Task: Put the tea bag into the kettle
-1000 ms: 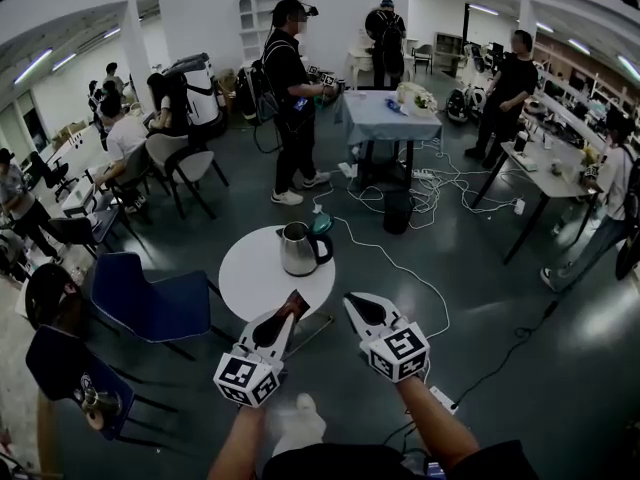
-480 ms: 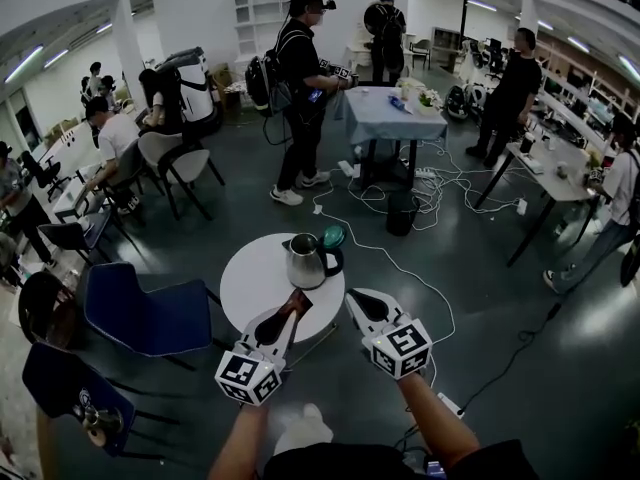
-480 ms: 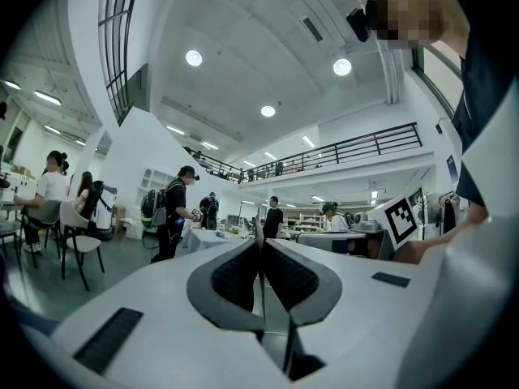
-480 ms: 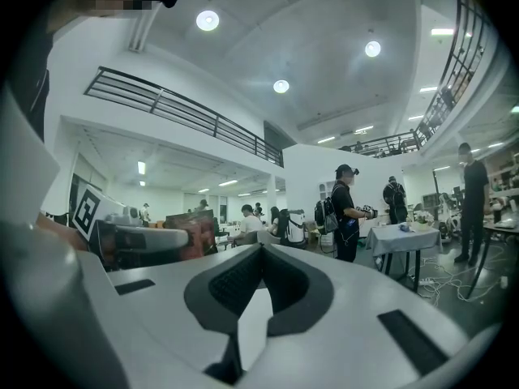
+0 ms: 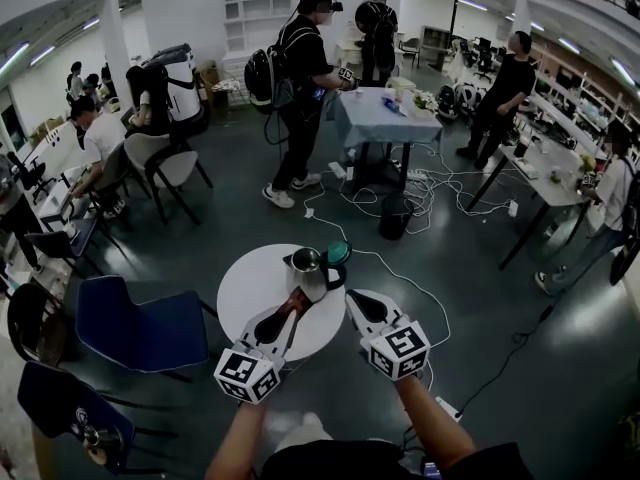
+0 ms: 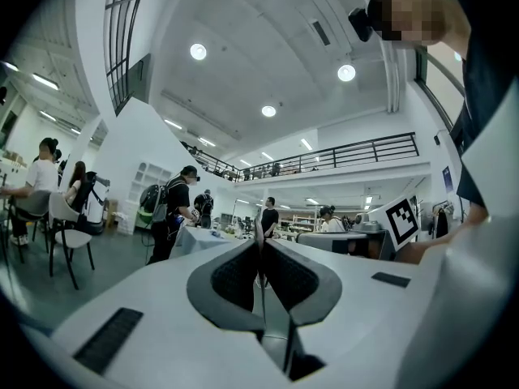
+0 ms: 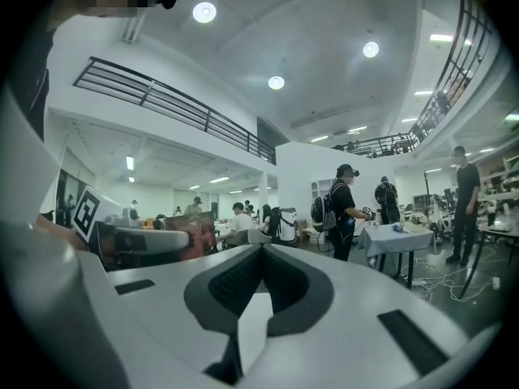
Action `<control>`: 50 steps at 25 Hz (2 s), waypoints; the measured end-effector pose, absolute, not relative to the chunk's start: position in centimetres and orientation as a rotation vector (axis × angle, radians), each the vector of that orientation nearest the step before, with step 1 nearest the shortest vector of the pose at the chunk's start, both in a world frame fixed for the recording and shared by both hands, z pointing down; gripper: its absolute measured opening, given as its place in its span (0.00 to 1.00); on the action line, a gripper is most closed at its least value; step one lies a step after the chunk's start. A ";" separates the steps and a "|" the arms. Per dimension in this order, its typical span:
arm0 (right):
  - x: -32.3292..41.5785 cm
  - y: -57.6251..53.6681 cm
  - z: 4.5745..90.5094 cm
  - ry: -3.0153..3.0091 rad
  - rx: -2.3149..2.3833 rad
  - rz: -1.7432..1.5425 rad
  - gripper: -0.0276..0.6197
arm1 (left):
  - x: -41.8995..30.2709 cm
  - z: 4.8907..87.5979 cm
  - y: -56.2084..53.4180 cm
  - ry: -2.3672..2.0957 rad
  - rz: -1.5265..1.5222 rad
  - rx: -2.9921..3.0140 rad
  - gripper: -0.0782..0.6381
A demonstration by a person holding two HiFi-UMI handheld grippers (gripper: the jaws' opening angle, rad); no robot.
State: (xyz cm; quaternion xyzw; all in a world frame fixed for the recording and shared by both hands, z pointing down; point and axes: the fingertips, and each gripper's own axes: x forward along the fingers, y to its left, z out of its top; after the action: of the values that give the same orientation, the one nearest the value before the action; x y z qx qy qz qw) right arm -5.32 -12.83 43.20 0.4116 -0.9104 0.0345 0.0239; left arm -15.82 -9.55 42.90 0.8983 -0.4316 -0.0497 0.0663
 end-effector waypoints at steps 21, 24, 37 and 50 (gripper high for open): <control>-7.4 -18.8 44.9 -2.734 1.325 0.152 0.07 | -18.4 45.4 -16.5 -1.211 -0.093 2.696 0.16; -7.4 -20.1 45.3 -2.740 1.315 0.160 0.07 | -18.3 45.7 -17.9 -1.227 -0.077 2.687 0.16; -5.6 -28.2 47.1 -2.750 1.237 0.170 0.07 | -16.6 48.0 -26.5 -1.289 -0.006 2.664 0.16; -3.1 -35.7 49.4 -2.757 1.162 0.280 0.07 | -13.7 53.8 -34.0 -1.275 0.206 2.593 0.16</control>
State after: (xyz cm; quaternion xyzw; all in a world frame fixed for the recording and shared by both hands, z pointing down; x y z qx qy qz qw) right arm -3.08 -35.66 49.44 0.3859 -0.9153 0.0930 0.0683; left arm -13.70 -34.04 53.80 0.8884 -0.4369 0.0706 0.1218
